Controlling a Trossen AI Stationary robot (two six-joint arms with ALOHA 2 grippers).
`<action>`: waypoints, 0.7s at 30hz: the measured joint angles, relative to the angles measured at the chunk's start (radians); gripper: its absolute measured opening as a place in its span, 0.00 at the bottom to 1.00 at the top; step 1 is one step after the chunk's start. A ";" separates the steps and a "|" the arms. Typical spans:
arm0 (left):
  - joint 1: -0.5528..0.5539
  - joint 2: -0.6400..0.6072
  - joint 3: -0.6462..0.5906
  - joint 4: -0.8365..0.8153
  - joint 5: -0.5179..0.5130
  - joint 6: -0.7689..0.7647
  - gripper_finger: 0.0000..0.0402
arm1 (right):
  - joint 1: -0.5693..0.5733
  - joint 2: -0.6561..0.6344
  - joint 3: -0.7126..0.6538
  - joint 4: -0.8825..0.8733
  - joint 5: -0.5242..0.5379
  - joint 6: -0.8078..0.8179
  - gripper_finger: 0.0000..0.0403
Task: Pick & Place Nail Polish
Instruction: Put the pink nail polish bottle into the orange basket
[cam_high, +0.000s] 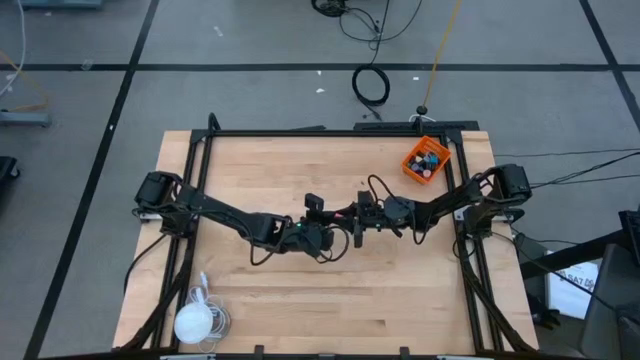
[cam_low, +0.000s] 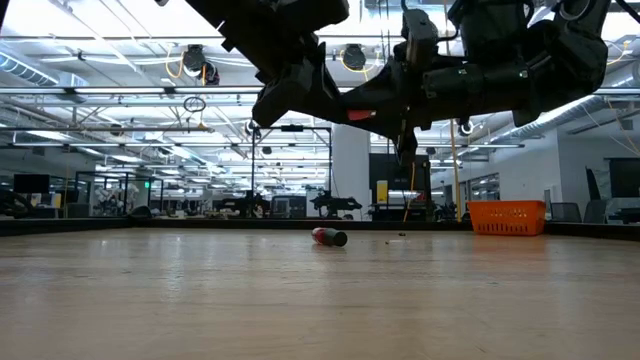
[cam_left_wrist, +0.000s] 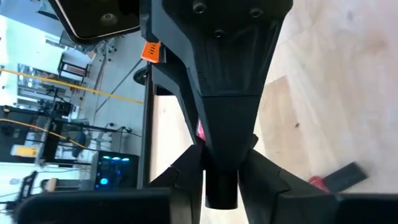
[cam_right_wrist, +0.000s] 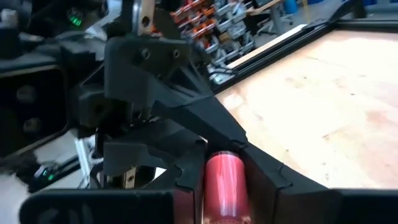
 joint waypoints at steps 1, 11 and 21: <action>-0.009 0.000 0.000 0.001 0.000 -0.015 0.21 | -0.003 0.000 -0.002 -0.002 -0.006 -0.005 0.16; -0.089 0.000 0.002 0.061 0.007 -0.074 0.31 | -0.067 0.000 -0.060 -0.007 0.006 0.006 0.16; -0.056 0.000 0.001 0.023 0.123 -0.242 0.31 | -0.106 -0.187 -0.161 -0.119 0.094 -0.054 0.16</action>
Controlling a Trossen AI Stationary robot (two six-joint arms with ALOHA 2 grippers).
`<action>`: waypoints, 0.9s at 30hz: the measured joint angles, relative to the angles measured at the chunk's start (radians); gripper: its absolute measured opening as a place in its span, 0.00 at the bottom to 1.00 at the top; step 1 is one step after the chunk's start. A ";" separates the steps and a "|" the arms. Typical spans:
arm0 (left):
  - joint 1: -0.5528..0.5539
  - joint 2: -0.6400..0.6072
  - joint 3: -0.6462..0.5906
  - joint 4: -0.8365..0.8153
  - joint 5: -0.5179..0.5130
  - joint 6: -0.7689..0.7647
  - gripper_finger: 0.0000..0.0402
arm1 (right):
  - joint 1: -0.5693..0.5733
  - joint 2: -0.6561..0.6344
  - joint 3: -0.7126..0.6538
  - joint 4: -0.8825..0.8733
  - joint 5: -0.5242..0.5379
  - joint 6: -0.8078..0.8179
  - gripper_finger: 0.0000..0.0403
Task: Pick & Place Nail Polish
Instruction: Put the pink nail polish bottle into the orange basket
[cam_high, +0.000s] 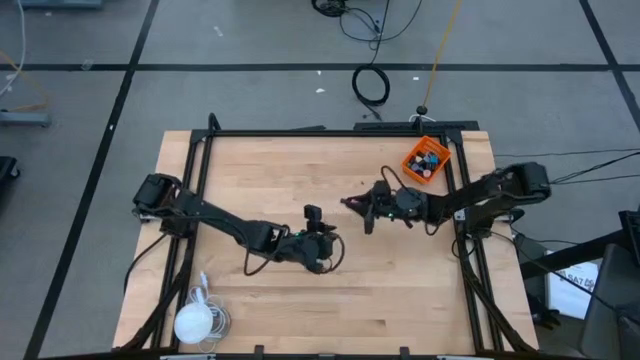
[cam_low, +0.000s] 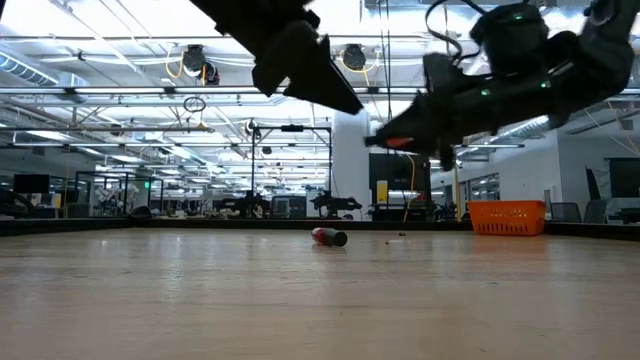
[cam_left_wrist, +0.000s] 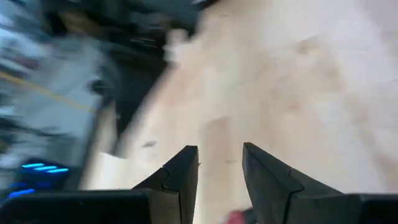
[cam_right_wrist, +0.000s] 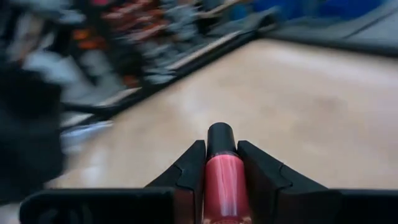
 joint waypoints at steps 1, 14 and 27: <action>0.010 0.000 -0.001 0.000 0.058 -0.020 0.31 | -0.001 -0.045 -0.019 -0.043 0.050 -0.021 0.16; 0.175 0.009 -0.090 0.269 0.445 -0.266 0.31 | -0.008 -0.575 -0.227 -0.616 0.734 -0.039 0.16; 0.196 0.051 -0.105 0.326 0.448 -0.408 0.31 | -0.279 -0.629 -0.291 -0.710 0.709 -0.002 0.16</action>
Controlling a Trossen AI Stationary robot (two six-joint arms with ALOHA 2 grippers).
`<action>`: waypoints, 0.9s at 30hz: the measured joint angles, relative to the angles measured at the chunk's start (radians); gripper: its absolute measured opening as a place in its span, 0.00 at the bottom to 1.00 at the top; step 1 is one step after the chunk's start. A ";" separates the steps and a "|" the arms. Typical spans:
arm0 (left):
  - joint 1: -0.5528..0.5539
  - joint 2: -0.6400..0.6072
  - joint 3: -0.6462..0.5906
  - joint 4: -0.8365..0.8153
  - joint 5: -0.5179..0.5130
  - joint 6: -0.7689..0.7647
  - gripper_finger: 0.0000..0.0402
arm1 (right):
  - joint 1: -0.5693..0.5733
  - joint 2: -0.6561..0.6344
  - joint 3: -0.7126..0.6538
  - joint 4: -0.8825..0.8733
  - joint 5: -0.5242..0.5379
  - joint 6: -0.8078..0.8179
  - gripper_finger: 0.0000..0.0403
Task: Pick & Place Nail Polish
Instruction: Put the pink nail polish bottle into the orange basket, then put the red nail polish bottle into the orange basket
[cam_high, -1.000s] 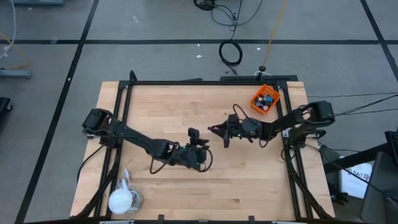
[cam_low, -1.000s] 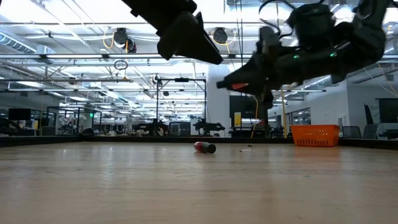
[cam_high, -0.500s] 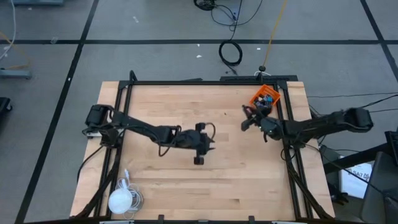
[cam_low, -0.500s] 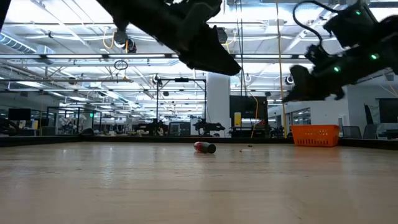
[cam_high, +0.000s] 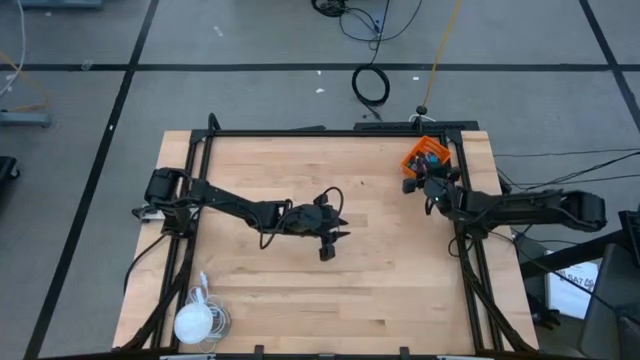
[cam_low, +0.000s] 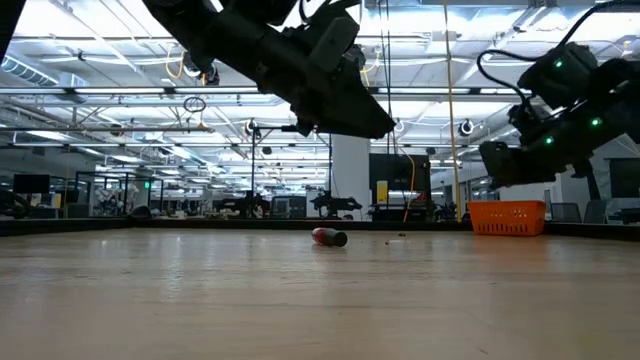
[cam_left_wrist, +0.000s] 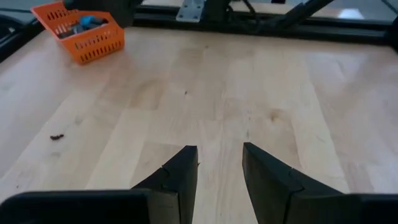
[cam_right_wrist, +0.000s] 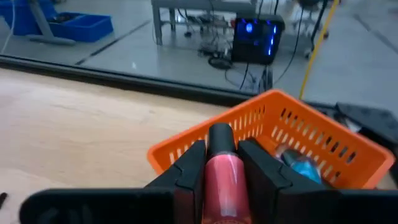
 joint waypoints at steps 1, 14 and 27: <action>0.000 0.000 0.000 -0.006 0.000 0.000 0.31 | -0.021 0.006 0.000 0.001 -0.023 0.007 0.16; 0.000 0.000 0.000 -0.010 -0.001 0.004 0.31 | -0.101 0.013 0.000 0.013 -0.094 -0.004 0.48; -0.031 0.000 0.000 -0.147 -0.002 0.129 0.31 | -0.049 0.013 0.000 0.366 -0.830 -0.048 0.50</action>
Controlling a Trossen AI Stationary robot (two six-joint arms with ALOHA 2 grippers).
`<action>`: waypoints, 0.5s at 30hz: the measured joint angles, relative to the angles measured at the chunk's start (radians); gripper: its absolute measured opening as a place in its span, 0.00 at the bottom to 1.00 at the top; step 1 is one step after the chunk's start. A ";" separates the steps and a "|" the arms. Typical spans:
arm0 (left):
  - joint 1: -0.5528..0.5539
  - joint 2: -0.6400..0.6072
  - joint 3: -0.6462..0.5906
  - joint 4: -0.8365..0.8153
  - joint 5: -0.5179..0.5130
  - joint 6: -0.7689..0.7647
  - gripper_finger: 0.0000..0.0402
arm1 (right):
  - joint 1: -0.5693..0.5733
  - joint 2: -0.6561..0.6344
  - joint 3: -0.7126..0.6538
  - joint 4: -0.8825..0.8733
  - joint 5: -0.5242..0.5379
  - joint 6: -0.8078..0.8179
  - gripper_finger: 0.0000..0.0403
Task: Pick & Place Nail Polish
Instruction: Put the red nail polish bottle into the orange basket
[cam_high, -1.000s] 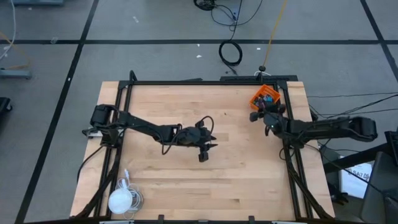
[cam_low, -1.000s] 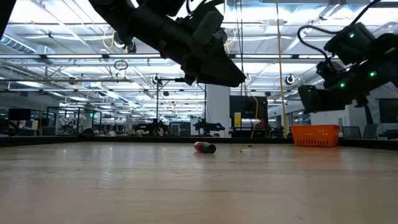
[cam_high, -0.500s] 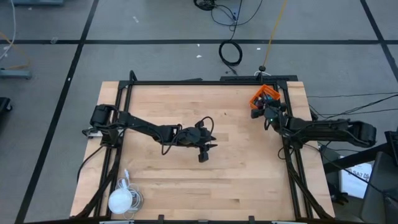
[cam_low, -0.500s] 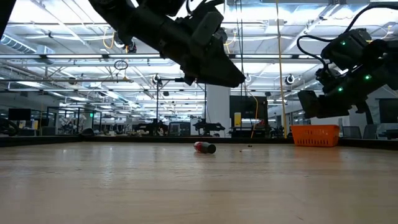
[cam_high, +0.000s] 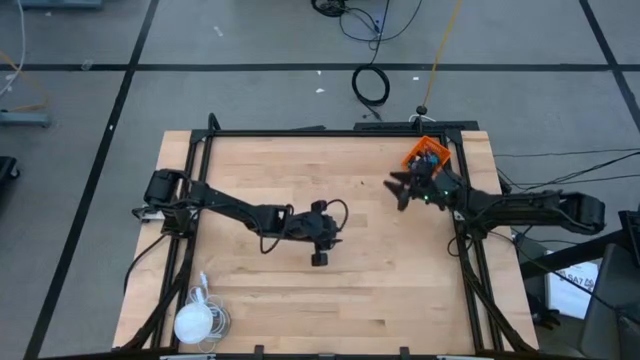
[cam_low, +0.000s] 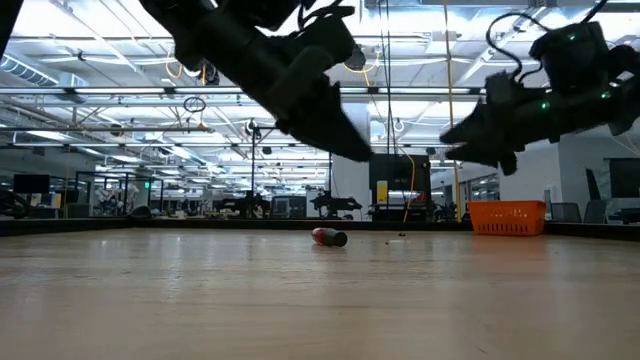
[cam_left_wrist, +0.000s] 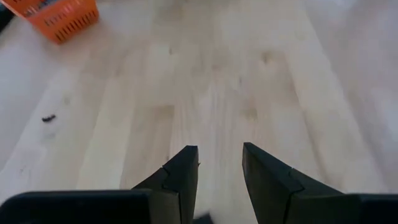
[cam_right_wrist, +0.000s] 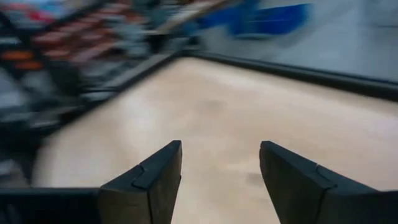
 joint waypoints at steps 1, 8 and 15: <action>-0.002 0.000 0.000 -0.024 -0.001 0.022 0.31 | 0.018 0.000 0.000 0.023 -0.036 0.004 0.50; 0.001 0.000 0.000 -0.224 -0.113 0.075 0.31 | 0.137 0.000 0.000 0.098 -0.066 0.025 0.48; 0.039 0.000 0.000 -0.325 -0.171 -0.170 0.31 | 0.175 0.000 0.000 0.138 -0.064 0.025 0.48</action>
